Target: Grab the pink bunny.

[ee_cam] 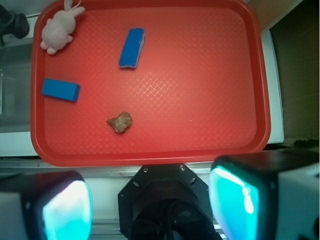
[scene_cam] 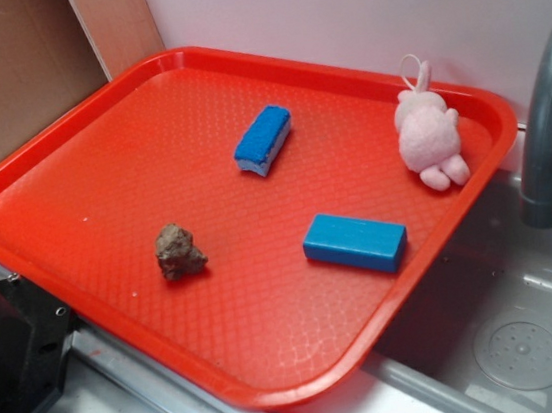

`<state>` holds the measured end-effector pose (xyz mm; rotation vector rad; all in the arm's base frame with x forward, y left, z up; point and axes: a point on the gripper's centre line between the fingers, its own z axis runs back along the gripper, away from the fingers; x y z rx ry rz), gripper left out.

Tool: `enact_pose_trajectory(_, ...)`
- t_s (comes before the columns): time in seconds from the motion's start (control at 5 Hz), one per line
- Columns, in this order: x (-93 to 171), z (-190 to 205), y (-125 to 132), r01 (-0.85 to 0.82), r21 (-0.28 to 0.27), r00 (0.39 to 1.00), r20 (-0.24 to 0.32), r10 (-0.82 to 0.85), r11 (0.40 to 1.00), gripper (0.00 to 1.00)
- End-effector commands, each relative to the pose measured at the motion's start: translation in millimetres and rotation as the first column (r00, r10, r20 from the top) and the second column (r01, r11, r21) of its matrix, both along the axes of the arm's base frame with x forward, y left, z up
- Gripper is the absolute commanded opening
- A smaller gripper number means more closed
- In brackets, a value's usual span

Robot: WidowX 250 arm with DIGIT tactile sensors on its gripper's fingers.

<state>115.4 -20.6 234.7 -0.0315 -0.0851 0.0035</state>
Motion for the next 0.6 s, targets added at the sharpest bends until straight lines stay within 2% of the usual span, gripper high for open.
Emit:
enact_pose_trajectory(0.0, 0, 0, 0, 0.0, 0.0, 1.0, 0.0, 0.0, 1.0, 1.0)
enact_pose_trajectory(0.2, 27, -26, -18, -0.163, 0.04, 0.984, 0.075, 0.159, 0.986, 1.0)
enact_pose_trajectory(0.4, 44, -37, -28, -0.342, -0.165, 0.915, 0.166, 0.368, 0.925, 1.0)
